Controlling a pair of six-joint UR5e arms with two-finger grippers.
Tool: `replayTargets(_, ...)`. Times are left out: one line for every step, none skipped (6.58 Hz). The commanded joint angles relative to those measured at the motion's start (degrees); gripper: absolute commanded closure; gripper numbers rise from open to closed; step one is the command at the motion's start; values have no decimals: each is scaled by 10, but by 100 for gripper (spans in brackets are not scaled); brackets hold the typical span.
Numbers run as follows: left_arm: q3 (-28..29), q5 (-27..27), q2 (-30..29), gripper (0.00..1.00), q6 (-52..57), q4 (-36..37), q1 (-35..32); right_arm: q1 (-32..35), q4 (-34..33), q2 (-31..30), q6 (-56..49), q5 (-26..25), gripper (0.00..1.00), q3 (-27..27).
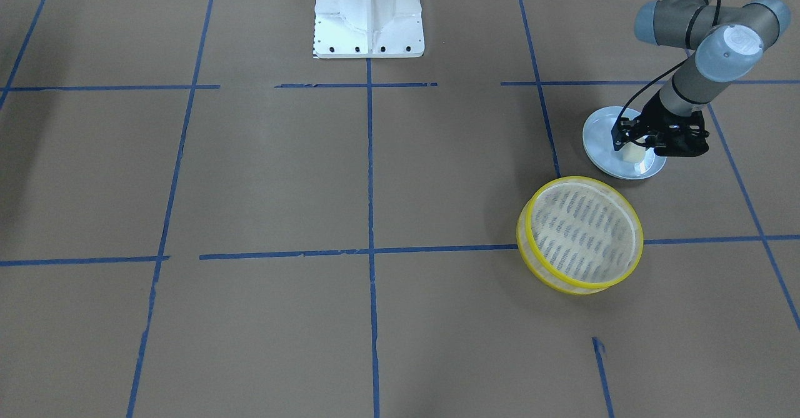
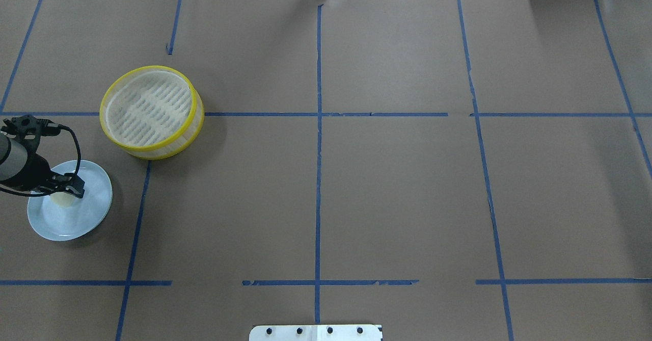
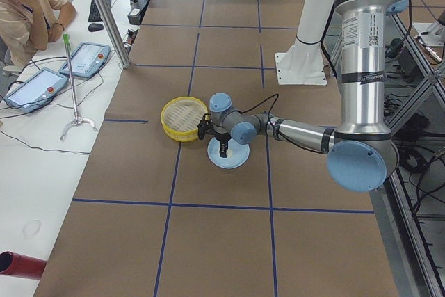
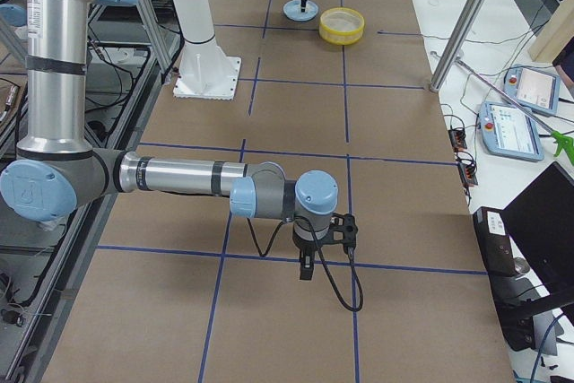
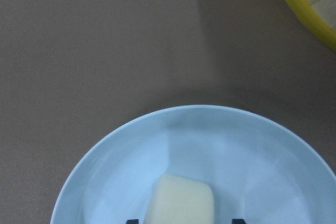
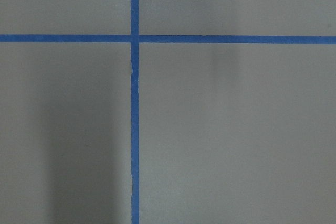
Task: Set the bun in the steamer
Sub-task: 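Move the left gripper down over the pale bun on the blue plate, then close the left gripper on the bun and lift it off the plate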
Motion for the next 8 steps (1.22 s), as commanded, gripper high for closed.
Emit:
replayTargets(-2,0,0,52,-2,0,1,0,0,0,0,0,0,0)
replayTargets(-9,1,0,55,-3,2,1,0,0,0,0,0,0,0)
replayTargets(-12,1,-5,59,-4,2,-2,0,0,0,0,0,0,0)
replayTargets(-41,-3,-4,63,-4,3,-6,0,0,0,0,0,0,0)
replayTargets(-80,-5,-3,63,-4,7,-18,0,0,0,0,0,0,0)
replayTargets(-94,-7,-22,63,-5,8,-45,0,0,0,0,0,0,0)
replayTargets(-93,-7,-65,63,-11,21,-62,0,0,0,0,0,0,0)
replayTargets(-86,-8,-110,64,-27,46,-64,0,0,0,0,0,0,0)
